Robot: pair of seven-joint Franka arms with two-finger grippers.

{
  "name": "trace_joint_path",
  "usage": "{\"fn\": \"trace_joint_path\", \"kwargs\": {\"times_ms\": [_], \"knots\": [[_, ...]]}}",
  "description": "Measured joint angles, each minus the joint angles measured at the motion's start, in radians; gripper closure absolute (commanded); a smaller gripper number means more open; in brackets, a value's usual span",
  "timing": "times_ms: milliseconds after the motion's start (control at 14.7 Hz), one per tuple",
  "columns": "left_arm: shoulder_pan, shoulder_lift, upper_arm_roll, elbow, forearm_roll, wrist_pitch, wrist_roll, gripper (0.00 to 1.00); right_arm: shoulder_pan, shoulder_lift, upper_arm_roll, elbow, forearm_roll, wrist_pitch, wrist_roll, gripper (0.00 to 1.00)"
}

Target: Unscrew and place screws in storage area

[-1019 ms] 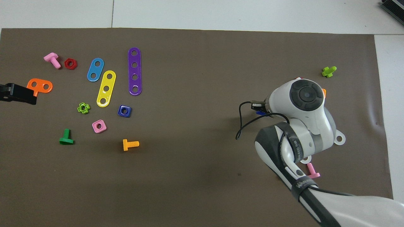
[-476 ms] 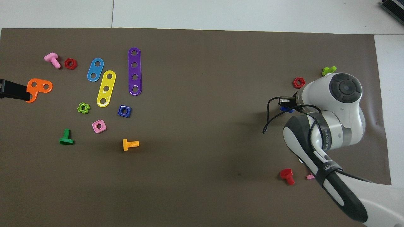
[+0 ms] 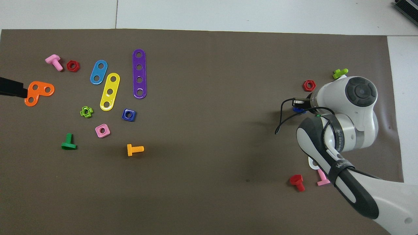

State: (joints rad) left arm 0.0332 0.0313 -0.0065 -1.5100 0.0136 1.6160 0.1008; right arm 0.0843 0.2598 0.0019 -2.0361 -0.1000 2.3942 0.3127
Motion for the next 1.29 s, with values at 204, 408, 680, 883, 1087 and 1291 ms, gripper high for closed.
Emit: {"fn": "trace_joint_path", "kwargs": {"times_ms": [204, 408, 680, 883, 1087, 1291], "knots": [[0.0, 0.0, 0.001, 0.0, 0.0, 0.004, 0.0, 0.0, 0.0, 0.0, 0.001, 0.0, 0.0, 0.0, 0.0, 0.14], [0.0, 0.0, 0.0, 0.0, 0.0, 0.004, 0.0, 0.0, 0.0, -0.005, 0.001, 0.008, 0.0, 0.0, 0.0, 0.02], [0.0, 0.0, 0.0, -0.001, 0.0, 0.004, 0.0, 0.0, 0.0, -0.083, 0.0, 0.077, 0.0, -0.117, 0.0, 0.01], [0.0, 0.0, 0.002, -0.001, 0.0, 0.004, 0.0, 0.0, -0.003, -0.165, -0.004, 0.156, 0.0, -0.252, 0.0, 0.0], [0.0, 0.0, 0.002, -0.001, 0.0, 0.003, 0.0, 0.0, -0.016, -0.213, -0.005, 0.278, 0.014, -0.415, -0.002, 0.0], [0.001, 0.0, 0.002, -0.002, 0.0, 0.003, 0.0, 0.0, -0.027, -0.217, -0.006, 0.419, 0.042, -0.565, -0.039, 0.0]]}}
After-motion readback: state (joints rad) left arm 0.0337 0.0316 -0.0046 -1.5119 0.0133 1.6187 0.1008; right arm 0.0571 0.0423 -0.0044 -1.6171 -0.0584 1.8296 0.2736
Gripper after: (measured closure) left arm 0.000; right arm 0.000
